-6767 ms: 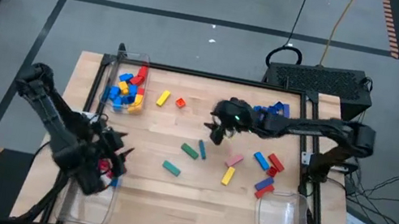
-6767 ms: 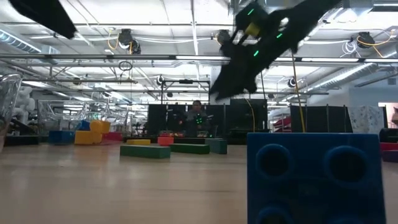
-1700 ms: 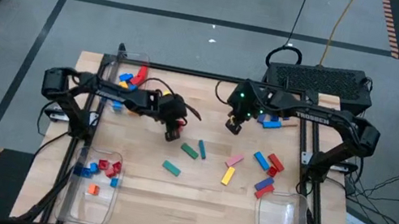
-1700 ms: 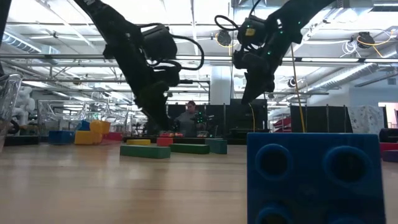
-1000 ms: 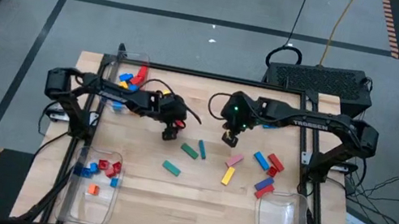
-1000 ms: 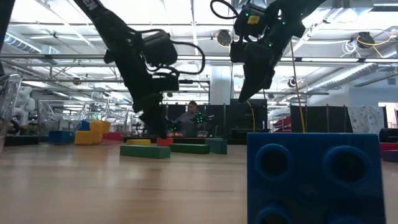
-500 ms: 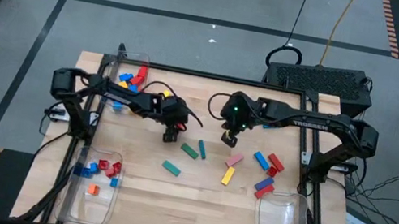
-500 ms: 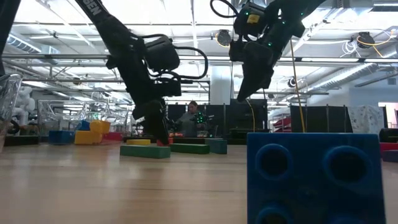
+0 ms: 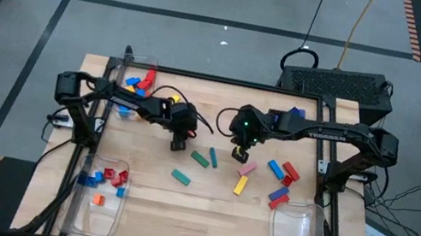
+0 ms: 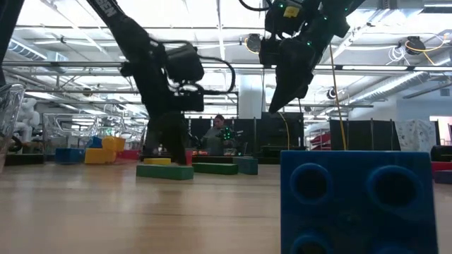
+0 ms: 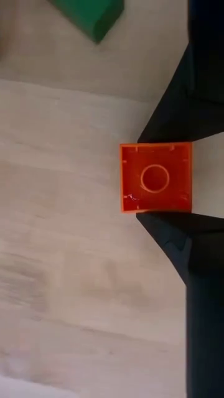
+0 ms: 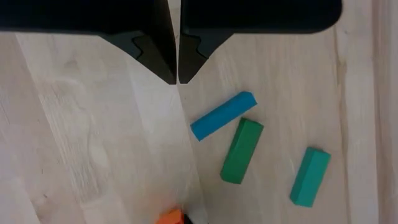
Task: Sort blocks by size
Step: Put the orange four stud game piece into the bottom left transparent bin
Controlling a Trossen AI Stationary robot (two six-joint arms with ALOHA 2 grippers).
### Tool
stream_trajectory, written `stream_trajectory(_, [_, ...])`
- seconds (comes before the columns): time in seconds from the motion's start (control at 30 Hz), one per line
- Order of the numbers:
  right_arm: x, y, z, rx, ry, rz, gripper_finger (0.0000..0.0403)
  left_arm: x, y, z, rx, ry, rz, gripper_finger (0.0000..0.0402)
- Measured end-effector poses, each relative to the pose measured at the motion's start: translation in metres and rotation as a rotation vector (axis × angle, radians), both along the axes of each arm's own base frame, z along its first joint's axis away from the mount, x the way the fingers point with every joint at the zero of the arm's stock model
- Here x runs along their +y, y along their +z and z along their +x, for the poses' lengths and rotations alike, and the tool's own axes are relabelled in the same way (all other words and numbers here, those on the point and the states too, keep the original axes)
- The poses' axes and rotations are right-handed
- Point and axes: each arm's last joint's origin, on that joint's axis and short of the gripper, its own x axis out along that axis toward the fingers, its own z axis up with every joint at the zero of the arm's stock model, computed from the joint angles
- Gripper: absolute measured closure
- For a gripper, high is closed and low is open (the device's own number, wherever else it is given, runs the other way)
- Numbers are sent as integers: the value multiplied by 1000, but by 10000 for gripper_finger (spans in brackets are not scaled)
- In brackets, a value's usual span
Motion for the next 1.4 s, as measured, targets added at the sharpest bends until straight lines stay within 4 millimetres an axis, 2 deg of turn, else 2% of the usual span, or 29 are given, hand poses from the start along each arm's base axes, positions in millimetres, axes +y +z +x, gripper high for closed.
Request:
stream_trajectory(0.17, [3,0,0,8,-7,-16,403,-3,31,-10,25,73,-31,247])
stream_trajectory(0.33, [2,-1,2,-15,-25,-47,403,-13,64,-31,43,188,-93,248])
stream_trajectory(0.57, [3,-27,-3,-68,-30,-43,403,-42,97,-79,173,334,-177,248])
stream_trajectory(0.8, [0,-53,-13,-104,-76,-19,403,-72,126,-124,192,447,-236,248])
stream_trajectory(1.0, [-4,-56,-14,-133,-67,20,403,-99,139,-148,161,500,-320,248])
stream_trajectory(1.4, [1,-54,-11,-154,-68,35,403,-157,137,-166,230,517,-403,249])
